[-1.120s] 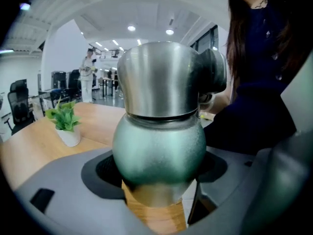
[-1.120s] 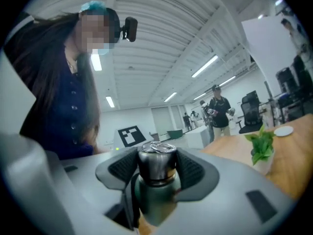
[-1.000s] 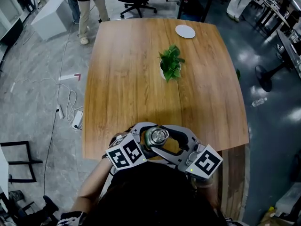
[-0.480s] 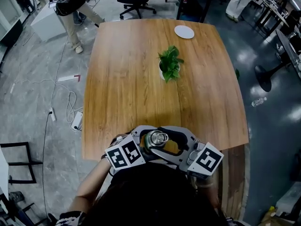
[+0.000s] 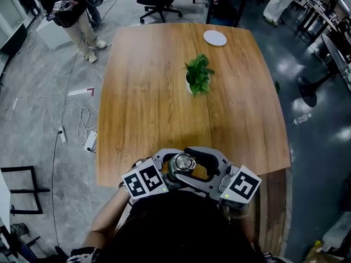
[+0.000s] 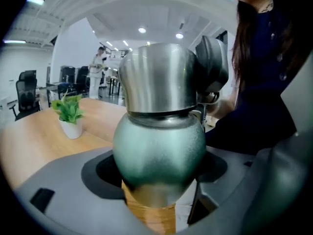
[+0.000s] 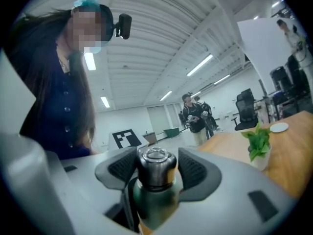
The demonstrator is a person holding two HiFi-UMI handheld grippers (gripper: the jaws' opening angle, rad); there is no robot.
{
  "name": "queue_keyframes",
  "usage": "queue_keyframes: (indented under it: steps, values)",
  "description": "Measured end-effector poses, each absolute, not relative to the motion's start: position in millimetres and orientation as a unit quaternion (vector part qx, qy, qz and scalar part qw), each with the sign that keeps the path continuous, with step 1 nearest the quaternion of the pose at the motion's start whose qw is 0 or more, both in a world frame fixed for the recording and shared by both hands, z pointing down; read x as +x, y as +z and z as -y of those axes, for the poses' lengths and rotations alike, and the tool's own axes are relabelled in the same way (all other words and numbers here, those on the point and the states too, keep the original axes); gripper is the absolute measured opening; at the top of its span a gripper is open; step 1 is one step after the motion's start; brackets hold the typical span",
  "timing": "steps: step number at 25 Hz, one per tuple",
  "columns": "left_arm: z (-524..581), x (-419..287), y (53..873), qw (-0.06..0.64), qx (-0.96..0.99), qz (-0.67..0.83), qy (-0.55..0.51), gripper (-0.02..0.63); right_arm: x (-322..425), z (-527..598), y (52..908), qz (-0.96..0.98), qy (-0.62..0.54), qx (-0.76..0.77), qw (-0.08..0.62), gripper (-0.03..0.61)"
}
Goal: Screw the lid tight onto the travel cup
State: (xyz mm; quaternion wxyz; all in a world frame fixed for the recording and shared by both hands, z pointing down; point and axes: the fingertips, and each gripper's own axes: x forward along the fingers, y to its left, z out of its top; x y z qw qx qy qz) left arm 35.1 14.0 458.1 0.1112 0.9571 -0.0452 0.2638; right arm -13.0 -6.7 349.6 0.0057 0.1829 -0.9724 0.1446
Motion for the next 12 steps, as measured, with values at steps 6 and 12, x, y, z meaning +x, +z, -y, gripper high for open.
queue_keyframes:
  steps: [6,12]
  values:
    - [18,27,468,0.105,0.929,0.183,0.303,0.380,-12,23,355,0.952,0.090,0.291,0.038,0.261]
    - [-13,32,458,0.120,0.957,0.044,0.259,0.380,-17,10,348,0.969,0.140,0.205,0.005,0.264]
